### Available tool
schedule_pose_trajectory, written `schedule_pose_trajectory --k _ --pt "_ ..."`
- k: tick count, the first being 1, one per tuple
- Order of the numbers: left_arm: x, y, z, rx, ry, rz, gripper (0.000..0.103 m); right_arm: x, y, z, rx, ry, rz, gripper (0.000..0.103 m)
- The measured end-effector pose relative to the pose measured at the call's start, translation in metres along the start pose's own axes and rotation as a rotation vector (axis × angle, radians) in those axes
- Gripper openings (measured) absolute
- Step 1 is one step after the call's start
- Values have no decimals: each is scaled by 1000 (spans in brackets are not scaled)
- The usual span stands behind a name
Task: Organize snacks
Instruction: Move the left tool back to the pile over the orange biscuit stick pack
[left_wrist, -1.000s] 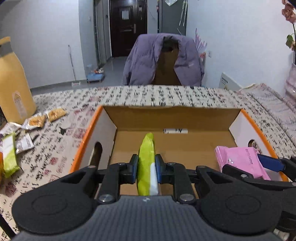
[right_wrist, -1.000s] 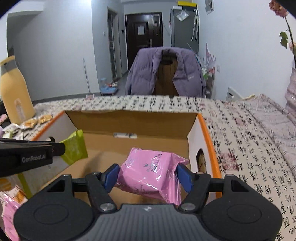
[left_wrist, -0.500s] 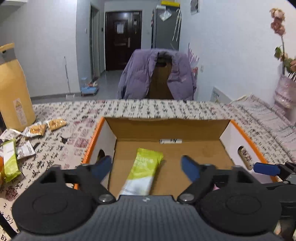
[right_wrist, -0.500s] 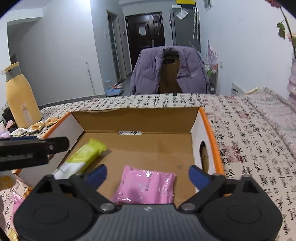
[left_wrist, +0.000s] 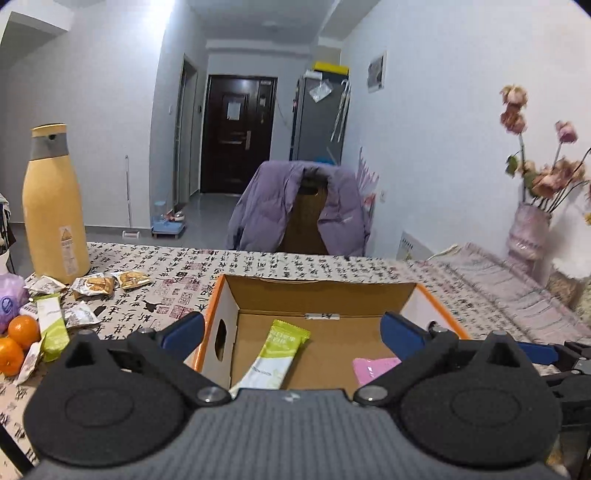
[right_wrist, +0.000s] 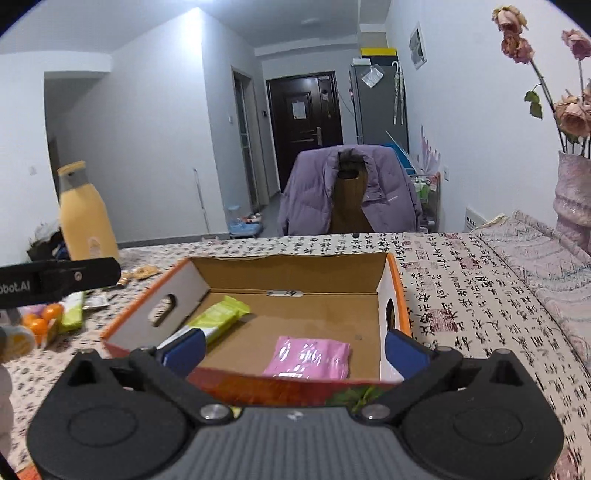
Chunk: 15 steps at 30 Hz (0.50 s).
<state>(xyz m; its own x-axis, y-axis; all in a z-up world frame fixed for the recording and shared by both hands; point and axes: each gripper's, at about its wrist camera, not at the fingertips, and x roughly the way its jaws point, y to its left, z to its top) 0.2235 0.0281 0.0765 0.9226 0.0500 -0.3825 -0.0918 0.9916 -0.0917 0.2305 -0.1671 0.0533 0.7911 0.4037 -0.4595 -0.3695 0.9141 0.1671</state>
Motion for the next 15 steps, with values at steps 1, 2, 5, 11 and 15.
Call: schedule_pose_trajectory --k 1,2,5,11,15 --pt "-9 0 -3 -1 -10 -6 103 -9 1 -2 -2 -11 1 103" --pt "-17 0 -5 0 -18 -10 103 -17 2 -5 -6 -21 1 103" --pt "-42 -1 -13 9 -42 -13 103 -40 5 -15 -8 -43 5 103" --pt "-84 0 -39 29 -68 -32 103 -79 11 -39 -15 -74 19 103" --pt "-102 6 -59 31 -47 -58 103 -97 12 -58 -10 -77 23 103"
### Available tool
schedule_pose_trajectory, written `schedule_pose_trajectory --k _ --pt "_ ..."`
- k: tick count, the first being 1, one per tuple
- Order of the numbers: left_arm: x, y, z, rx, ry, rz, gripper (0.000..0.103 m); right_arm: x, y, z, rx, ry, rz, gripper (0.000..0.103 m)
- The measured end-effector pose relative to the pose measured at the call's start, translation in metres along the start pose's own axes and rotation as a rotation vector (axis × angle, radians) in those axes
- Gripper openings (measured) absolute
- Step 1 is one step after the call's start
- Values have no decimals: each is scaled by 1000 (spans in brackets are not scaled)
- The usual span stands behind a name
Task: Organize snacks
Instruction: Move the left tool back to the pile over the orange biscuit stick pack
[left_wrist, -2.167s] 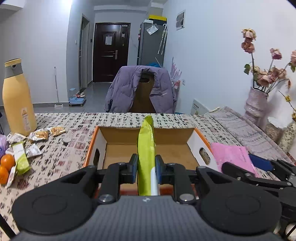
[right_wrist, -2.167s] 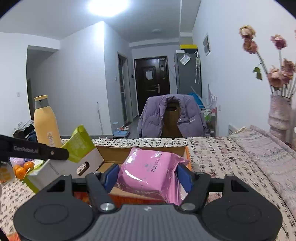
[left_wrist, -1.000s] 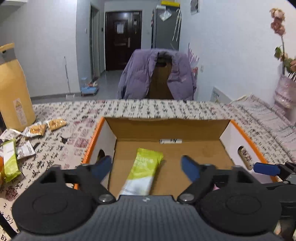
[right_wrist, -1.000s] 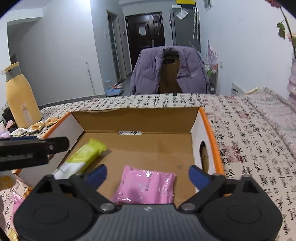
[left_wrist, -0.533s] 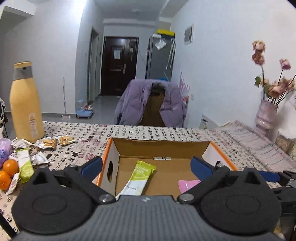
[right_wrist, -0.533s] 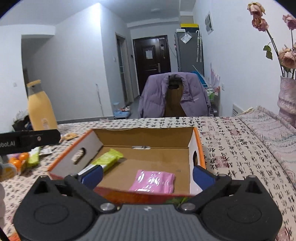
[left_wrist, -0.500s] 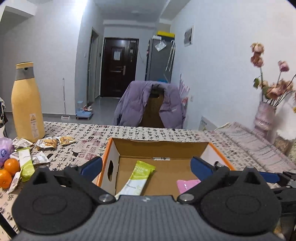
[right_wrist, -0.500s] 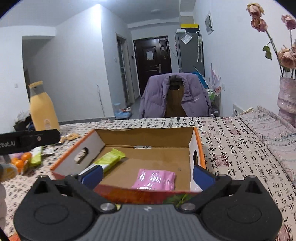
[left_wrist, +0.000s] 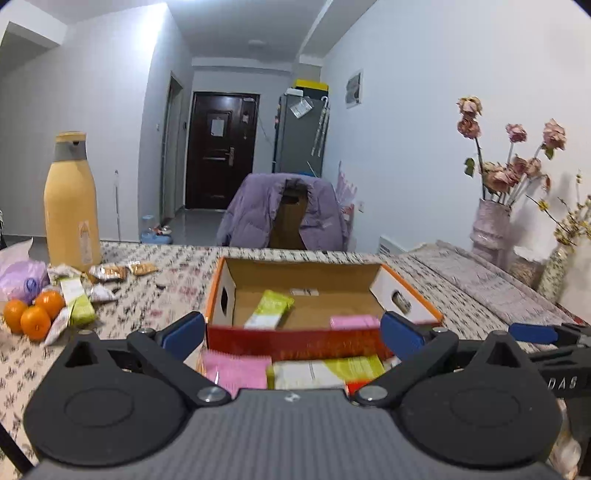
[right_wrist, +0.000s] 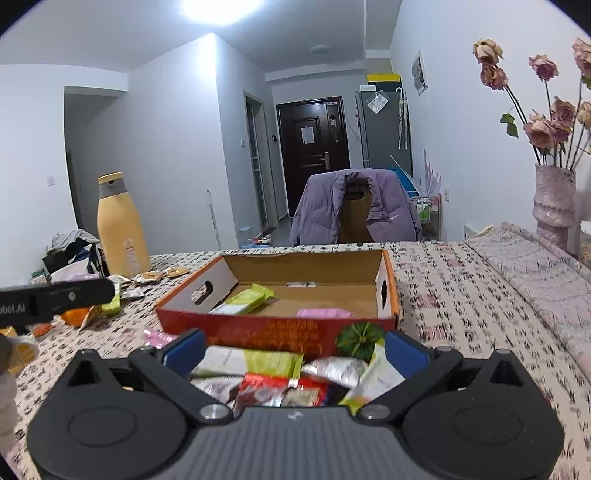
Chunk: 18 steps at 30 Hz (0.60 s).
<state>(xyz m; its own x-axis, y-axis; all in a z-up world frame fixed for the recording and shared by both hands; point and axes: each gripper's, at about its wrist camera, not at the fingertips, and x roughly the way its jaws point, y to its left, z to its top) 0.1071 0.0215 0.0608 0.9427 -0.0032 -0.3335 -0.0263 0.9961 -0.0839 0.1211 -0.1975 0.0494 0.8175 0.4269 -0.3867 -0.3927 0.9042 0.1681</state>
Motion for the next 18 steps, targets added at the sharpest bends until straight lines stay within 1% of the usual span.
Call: schedule_pose_trajectory --k 3,8,13,18 --pt "-14 3 -14 12 -2 5 103 -13 -1 -15 14 -2 1 103" --pt "-31 14 -37 19 14 24 103 -30 2 -39 2 3 -9 103" --pt "-40 23 -59 23 73 14 103 -40 -1 -58 21 25 -12 103" --pt "-41 32 -74 29 124 31 103 -41 3 -69 35 42 -21 103"
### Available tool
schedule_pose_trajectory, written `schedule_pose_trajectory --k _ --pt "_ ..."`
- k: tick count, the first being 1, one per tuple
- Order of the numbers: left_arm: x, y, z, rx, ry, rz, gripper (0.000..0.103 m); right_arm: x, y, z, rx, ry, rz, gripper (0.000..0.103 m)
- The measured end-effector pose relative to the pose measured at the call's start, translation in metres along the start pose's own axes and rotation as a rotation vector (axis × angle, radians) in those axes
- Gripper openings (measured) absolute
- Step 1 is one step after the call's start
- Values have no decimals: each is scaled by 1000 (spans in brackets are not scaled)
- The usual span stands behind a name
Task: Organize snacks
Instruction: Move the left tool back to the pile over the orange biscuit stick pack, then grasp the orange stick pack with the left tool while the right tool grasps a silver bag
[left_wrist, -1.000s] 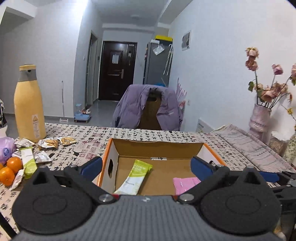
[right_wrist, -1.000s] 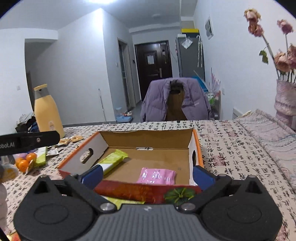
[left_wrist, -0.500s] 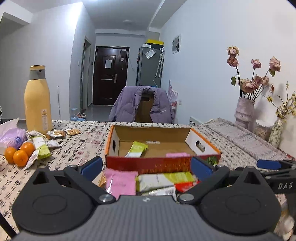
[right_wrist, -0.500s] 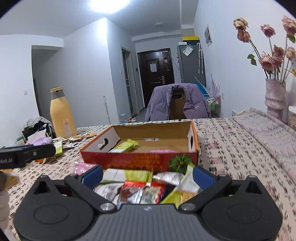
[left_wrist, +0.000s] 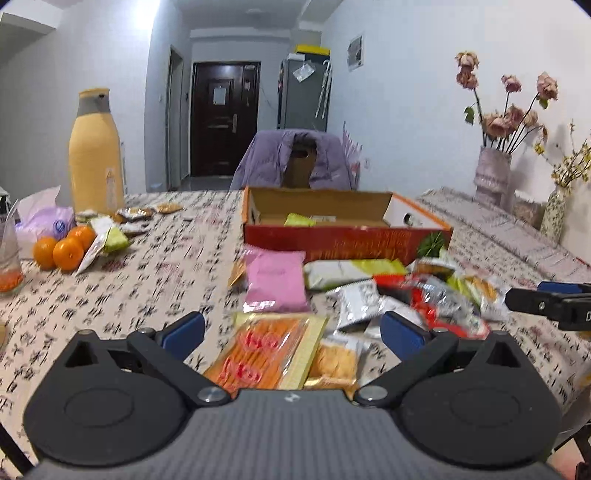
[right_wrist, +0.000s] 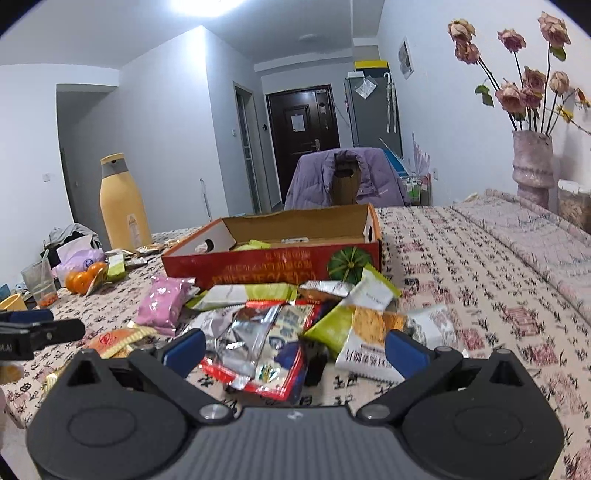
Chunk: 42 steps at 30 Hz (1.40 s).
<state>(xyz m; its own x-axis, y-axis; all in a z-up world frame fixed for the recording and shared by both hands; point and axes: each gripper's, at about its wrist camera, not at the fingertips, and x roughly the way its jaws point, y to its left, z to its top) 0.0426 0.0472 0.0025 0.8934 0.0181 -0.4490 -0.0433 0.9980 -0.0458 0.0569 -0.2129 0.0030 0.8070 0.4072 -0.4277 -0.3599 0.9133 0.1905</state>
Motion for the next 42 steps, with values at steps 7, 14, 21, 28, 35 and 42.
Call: schedule_pose_trajectory --k 7,14,21,28,35,42 --pt "4 15 -5 -8 52 -4 103 2 12 -6 -10 19 -8 103" --pt "32 38 -8 -31 190 -14 103 2 19 -9 -19 30 -25 103" --pt "53 51 -18 -85 283 -65 100 5 18 -10 -10 44 -44 103" --pt "48 55 -22 -100 257 -72 72 7 20 -11 -14 53 -41 103" --pt "41 49 -20 -83 232 -56 47 7 21 -13 -14 53 -38 103" --pt "28 36 -13 -37 166 -19 38 4 19 -13 -5 47 -47 103"
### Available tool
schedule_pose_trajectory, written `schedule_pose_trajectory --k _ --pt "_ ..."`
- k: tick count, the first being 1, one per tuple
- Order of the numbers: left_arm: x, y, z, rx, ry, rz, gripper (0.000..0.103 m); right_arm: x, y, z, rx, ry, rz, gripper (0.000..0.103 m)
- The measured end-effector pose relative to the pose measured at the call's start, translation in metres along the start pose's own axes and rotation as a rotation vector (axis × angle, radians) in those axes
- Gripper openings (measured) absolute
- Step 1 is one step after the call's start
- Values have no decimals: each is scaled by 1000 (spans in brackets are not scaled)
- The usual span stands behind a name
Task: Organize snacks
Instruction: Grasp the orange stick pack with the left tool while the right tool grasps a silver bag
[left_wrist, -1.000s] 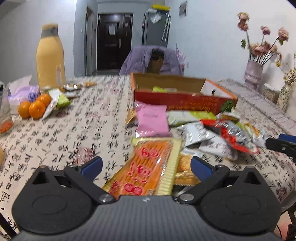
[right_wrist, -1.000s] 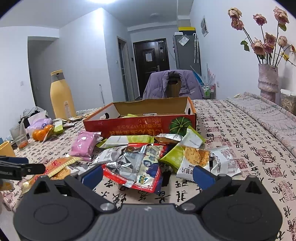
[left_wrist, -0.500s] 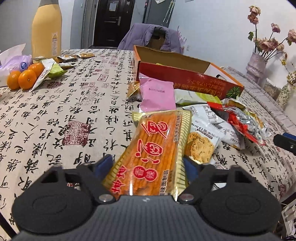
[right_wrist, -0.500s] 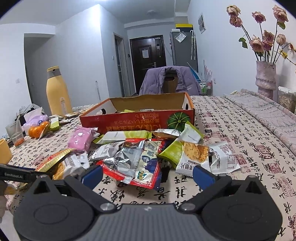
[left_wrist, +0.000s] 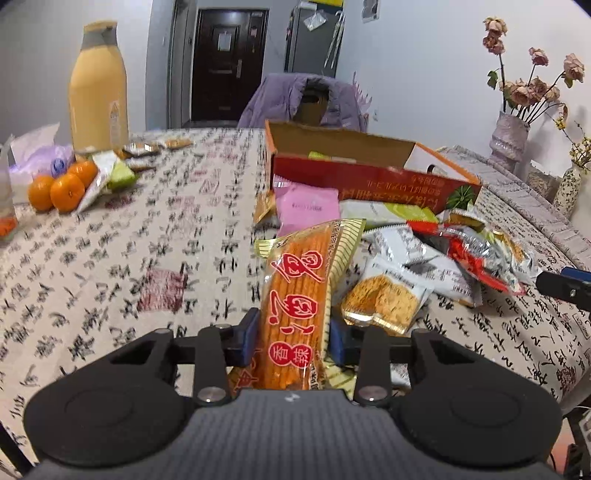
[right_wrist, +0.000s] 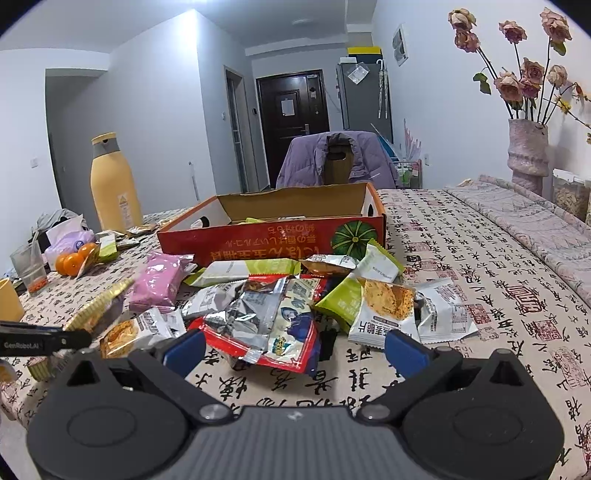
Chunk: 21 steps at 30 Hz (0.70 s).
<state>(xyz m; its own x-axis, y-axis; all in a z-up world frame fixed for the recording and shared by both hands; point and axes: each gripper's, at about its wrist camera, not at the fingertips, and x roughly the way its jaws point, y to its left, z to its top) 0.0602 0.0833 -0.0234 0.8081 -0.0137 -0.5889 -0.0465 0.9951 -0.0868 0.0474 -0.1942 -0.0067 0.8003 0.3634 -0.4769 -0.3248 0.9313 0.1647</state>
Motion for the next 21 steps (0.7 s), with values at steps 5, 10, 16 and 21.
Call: schedule_pose_trajectory --k 5,10,16,21 --pt "-9 -7 6 24 -43 25 37 0 0 0 3 0 0 103" --pt "-15 -17 13 35 -81 15 37 2 1 1 -2 -2 7 103" --pt "-17 -30 23 34 -123 -2 38 10 13 16 -33 -8 26 103" --pt "-15 -39 30 32 -145 0 38 23 22 40 -45 -5 25 103"
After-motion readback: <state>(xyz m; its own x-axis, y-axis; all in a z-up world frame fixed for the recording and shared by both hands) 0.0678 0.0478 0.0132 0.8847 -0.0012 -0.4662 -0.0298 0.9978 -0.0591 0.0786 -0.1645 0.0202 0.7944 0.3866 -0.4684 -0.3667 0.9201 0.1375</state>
